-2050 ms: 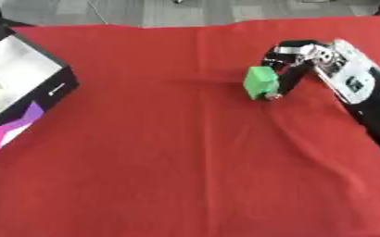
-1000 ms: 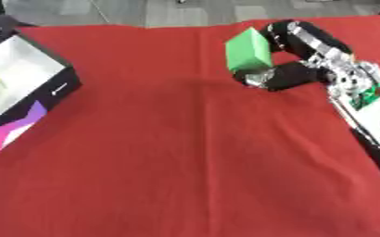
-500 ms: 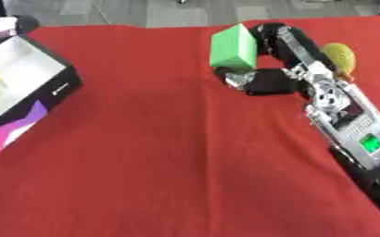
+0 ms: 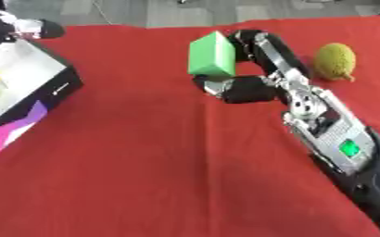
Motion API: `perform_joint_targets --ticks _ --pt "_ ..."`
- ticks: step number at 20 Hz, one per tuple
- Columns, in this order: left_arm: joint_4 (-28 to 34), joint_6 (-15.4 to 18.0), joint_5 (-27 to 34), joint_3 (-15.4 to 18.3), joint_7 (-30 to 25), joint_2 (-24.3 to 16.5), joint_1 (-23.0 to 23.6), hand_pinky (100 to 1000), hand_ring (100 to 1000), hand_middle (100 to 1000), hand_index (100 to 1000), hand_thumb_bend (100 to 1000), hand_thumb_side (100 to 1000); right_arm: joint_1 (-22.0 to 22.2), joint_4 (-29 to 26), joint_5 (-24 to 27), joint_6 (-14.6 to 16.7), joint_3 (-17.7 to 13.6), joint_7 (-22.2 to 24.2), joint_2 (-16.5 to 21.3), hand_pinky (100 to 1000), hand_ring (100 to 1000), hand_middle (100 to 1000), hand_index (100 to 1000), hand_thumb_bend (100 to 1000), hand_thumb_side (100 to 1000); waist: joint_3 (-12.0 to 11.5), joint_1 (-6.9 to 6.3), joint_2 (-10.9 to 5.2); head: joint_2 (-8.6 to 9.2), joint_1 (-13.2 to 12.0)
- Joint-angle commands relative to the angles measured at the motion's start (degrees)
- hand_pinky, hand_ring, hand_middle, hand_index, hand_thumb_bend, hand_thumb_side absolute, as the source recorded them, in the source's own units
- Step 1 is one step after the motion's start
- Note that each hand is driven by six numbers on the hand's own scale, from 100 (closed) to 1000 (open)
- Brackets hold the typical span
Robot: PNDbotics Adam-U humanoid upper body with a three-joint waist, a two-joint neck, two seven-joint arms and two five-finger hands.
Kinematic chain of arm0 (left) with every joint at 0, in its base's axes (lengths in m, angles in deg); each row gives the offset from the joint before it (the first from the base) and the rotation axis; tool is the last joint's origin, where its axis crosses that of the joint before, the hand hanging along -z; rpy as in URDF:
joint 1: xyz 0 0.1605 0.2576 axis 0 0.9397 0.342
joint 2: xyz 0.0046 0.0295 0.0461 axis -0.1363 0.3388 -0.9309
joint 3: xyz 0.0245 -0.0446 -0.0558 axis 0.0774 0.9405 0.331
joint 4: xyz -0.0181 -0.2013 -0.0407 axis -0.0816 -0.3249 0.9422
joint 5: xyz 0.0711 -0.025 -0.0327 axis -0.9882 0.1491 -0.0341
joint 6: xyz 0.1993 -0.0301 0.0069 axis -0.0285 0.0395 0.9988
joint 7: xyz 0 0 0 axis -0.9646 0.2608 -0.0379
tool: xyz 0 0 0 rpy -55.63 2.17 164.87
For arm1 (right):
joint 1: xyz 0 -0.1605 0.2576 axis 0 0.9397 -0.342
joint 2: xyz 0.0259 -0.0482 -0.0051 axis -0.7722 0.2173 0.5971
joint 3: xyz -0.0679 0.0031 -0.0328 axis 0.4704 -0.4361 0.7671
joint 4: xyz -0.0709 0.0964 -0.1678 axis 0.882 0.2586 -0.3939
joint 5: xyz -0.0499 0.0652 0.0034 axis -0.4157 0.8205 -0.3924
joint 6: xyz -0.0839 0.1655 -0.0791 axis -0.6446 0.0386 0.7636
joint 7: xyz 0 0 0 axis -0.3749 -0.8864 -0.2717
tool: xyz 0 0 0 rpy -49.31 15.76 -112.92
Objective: Pick up the objects with one hand, pass them to the other hand, and then place them into the box on the other side of the table.
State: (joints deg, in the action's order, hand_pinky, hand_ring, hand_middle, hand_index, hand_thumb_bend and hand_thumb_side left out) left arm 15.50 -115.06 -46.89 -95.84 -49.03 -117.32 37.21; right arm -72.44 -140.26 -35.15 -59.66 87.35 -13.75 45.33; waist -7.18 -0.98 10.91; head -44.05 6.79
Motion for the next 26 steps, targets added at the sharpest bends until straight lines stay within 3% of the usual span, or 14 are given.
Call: perform_joint_targets --ticks 1,7,16,26 --pt "2.4 -0.2 -2.4 -1.6 -4.5 -0.5 -2.4 770 742 786 843 887 473 -1.7 0.2 -2.5 -0.2 1.0 2.4 -0.4 793 659 580 600 429 114 -0.2 -0.95 -1.80 -0.06 0.2" --pt "4.7 -1.8 -5.4 -4.5 -11.1 1.2 -5.6 787 762 816 879 870 469 -2.8 0.6 -6.0 -0.1 2.1 5.5 -1.2 793 659 579 600 426 109 -0.5 -1.05 -1.97 -0.06 0.2" --pt "6.6 -6.3 -7.3 -6.9 -15.2 3.6 -7.1 794 758 797 867 877 428 -3.3 0.2 -9.8 0.5 3.0 6.7 -1.7 793 662 580 600 422 100 -0.6 -1.33 -1.93 -0.06 0.3" --pt "6.0 -5.0 -13.0 -9.5 -19.3 5.7 -8.3 816 782 815 873 859 403 -3.7 0.9 -9.1 0.7 3.7 3.5 -3.1 791 662 582 602 405 100 -1.0 -1.38 -2.18 -0.06 0.3"
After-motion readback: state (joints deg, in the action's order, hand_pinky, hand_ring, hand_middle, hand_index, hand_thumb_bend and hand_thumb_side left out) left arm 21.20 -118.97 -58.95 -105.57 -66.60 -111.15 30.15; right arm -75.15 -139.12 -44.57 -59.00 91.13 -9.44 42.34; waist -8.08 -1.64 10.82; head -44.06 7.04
